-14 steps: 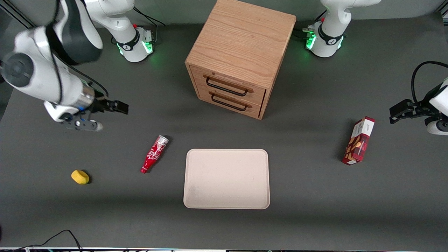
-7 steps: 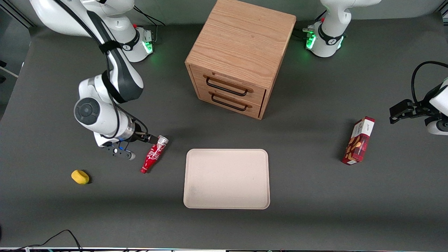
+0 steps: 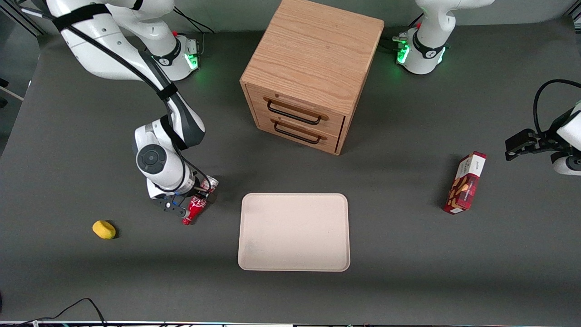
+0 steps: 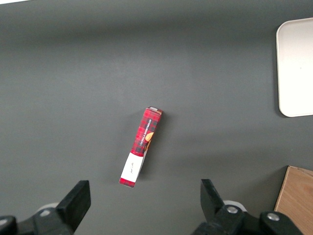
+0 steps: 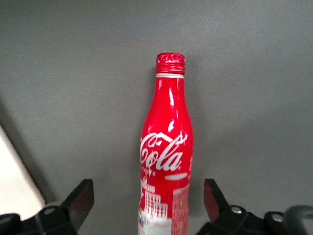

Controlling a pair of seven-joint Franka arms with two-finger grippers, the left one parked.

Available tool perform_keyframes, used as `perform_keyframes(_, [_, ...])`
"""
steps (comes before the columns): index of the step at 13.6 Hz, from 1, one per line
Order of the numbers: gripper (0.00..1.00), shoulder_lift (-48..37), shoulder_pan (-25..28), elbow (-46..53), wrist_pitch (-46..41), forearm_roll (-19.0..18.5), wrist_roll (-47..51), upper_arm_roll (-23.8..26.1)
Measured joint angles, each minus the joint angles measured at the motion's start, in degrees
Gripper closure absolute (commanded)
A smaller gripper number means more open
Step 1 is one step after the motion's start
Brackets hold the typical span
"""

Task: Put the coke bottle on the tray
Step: 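Close the right gripper around the bottle's body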

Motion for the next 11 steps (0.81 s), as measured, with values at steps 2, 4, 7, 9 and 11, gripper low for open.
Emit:
perform_keyframes(2, [0.00,1.7,0.0,0.0,1.5,-2.3,2.3,0.0])
perform_keyframes(4, [0.00,2.6,0.0,0.0,2.3,-3.5,3.5,0.0])
perform_keyframes(7, [0.00,2.8,0.0,0.0,2.3,-3.6,3.6,0.0])
perform_keyframes(9, [0.00,2.8,0.0,0.0,2.3,-3.6,3.6,0.0])
perform_keyframes(11, [0.00,3.0,0.0,0.0,2.3,-3.9,3.6,0.0])
